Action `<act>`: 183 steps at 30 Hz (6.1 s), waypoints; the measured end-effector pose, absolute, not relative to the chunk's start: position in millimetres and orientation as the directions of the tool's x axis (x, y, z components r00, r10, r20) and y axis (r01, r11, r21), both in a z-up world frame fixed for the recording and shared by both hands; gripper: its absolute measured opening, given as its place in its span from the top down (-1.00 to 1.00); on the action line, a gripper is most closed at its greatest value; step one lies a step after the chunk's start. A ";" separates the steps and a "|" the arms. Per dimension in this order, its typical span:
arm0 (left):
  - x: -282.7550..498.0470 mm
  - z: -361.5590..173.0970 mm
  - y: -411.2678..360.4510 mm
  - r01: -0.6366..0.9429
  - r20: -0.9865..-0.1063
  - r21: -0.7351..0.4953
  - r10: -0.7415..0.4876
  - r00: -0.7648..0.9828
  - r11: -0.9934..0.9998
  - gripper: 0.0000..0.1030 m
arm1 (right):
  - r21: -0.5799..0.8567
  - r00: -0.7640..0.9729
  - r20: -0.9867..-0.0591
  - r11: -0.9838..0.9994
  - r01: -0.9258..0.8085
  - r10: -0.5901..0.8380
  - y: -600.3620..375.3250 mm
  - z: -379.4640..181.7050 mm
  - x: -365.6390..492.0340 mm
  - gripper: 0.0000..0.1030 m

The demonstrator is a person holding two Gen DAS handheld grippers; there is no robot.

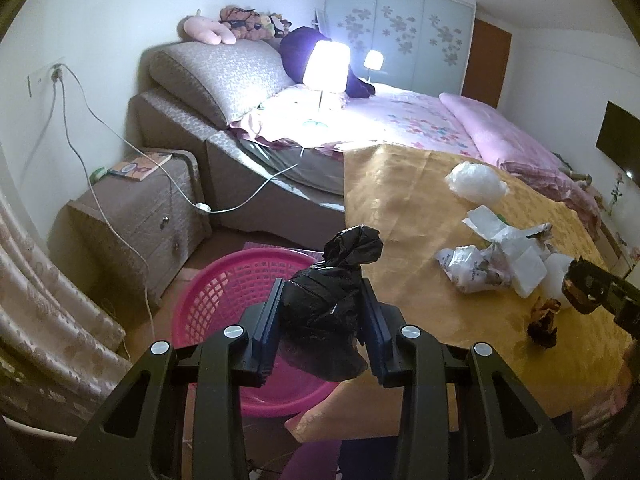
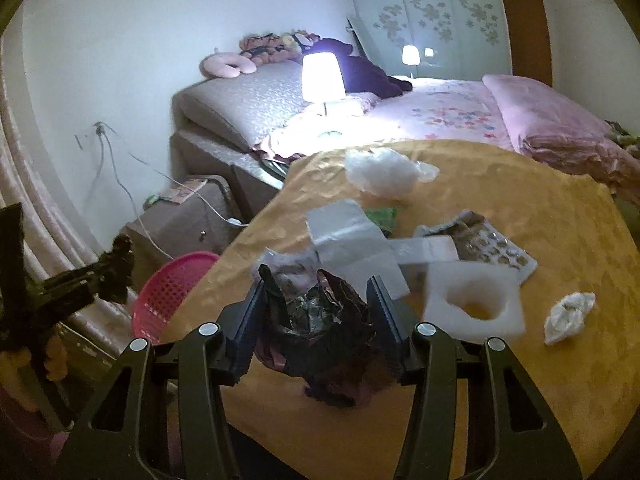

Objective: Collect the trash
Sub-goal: 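Lift the dark bag with the left tool and carry it over the pink basket, then open the left tool to drop the dark bag into the pink basket, then move the left tool back over the bed and grasp a dark cloth piece, then grasp the white foam block with the right tool while the left tool holds the dark cloth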

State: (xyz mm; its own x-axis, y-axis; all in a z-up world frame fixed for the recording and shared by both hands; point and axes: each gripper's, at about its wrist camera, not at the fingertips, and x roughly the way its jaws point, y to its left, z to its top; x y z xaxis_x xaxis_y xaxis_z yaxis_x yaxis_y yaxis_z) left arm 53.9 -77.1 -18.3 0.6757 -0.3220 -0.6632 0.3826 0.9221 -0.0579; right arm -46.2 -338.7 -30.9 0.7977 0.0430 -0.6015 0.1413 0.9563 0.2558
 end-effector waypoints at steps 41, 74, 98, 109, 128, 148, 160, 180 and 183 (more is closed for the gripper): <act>122.4 -60.1 -23.3 0.231 -0.726 -0.101 -0.230 0.648 0.968 0.33 | 0.208 0.763 -0.608 0.971 -0.116 0.222 -230.9 -19.0 50.2 0.03; 119.0 -50.0 -5.0 0.137 -0.694 0.011 -0.091 0.715 0.990 -0.26 | 0.330 0.643 -0.652 0.914 -0.237 0.402 -184.0 -47.5 106.3 -0.29; 103.8 -53.2 -36.9 0.214 -0.690 0.057 -0.117 0.715 0.975 -0.34 | 0.248 0.766 -0.615 0.968 -0.038 0.188 -263.1 -35.6 40.9 -0.40; 85.4 -52.6 -72.8 0.304 -0.684 0.060 -0.182 0.706 0.951 -0.43 | 0.178 0.785 -0.617 0.961 0.212 -0.059 -358.6 -41.5 -30.4 -0.47; 6.2 -54.2 -208.3 0.682 -0.705 -0.017 -0.492 0.511 0.732 -0.48 | 0.202 0.760 -0.619 0.894 0.399 -0.199 -426.5 -65.7 -97.5 -0.71; -10.8 -88.1 -282.4 0.796 -0.750 -0.076 -0.560 0.351 0.601 0.42 | 0.256 0.776 -0.609 0.887 0.385 -0.161 -431.8 -70.4 -104.8 -0.72; -10.1 -72.2 -256.4 0.784 -0.731 -0.089 -0.575 0.368 0.615 0.68 | 0.220 0.764 -0.632 0.916 0.335 -0.128 -418.7 -72.0 -74.8 -0.72; -14.4 -49.9 -232.7 0.764 -0.698 -0.044 -0.566 0.438 0.644 0.68 | 0.173 0.718 -0.678 0.916 0.363 -0.156 -421.4 -88.4 -37.8 -0.52; -15.3 -45.8 -229.6 0.762 -0.691 -0.042 -0.569 0.445 0.647 0.68 | 0.177 0.728 -0.665 0.911 0.372 -0.168 -421.5 -82.4 -45.3 -0.51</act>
State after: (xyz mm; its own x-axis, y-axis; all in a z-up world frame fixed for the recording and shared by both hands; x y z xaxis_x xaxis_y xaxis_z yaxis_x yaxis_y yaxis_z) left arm -15.3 -229.6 -45.8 0.4455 -0.5693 -0.6910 0.7618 0.6465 -0.0416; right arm -45.3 -421.5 -82.4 0.7280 -0.1676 -0.6648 0.3716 0.9113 0.1772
